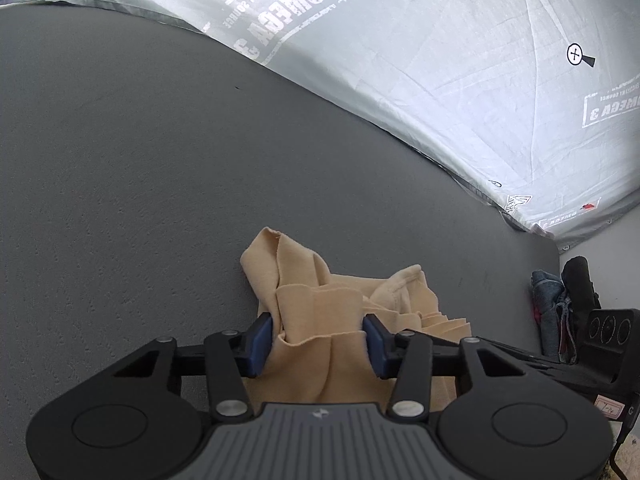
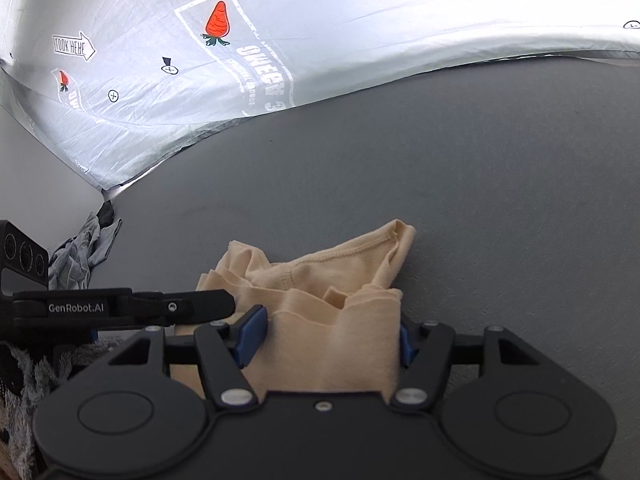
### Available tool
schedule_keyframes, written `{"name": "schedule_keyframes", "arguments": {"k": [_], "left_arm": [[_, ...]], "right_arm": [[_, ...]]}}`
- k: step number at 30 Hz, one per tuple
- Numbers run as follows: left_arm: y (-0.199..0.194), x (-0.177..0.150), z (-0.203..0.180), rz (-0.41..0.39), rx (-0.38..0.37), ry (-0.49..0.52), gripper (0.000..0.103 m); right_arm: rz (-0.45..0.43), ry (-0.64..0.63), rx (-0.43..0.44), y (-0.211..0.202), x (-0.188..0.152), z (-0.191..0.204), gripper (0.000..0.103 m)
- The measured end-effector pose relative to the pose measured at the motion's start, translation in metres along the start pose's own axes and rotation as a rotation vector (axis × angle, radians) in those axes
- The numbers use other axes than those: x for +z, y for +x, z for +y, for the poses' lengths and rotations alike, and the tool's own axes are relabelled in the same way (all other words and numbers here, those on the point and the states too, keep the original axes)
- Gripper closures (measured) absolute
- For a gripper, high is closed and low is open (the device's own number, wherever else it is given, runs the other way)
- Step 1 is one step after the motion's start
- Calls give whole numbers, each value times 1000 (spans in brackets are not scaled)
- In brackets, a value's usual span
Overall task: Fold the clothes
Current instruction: 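Grasp the folded shirt with both tools and lift it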
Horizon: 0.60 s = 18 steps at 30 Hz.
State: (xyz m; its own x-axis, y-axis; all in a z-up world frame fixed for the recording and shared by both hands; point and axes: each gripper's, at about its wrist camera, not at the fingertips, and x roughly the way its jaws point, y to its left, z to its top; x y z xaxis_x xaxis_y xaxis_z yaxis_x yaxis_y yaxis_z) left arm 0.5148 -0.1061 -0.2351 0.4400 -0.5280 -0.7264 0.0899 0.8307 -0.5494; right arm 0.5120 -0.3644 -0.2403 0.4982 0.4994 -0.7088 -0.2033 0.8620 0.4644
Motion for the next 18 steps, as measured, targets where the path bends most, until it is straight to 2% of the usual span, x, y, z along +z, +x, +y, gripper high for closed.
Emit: {"name": "schedule_keyframes", "arguments": {"k": [3,5,6,8,10,12,18], "left_arm": [[0,-2,-5,-19,20,16,55],[0,-5,-11,-34,49,32,60],[0,-8,-14,-42,56,33,70],[-5,-13,-23,-68,65,38,76],[-15,-19,-32,-106,71,47,78],[-33,-24,-39,-149,37,28,79],[-101,-51,-98,-287,-28,182,80]], "right_arm": [[-25,21,-40,-2,-3,0,53],[-47,20,-89,-3,-7,6,61],[-51,8,-109,-3,-9,11,69],[-67,-25,-154,-5,-11,24,77],[-98,-75,-210,-12,-16,39,80],[-144,-70,-237,-27,-21,50,81],[-326,-191,-337,-103,-48,101,83]]}}
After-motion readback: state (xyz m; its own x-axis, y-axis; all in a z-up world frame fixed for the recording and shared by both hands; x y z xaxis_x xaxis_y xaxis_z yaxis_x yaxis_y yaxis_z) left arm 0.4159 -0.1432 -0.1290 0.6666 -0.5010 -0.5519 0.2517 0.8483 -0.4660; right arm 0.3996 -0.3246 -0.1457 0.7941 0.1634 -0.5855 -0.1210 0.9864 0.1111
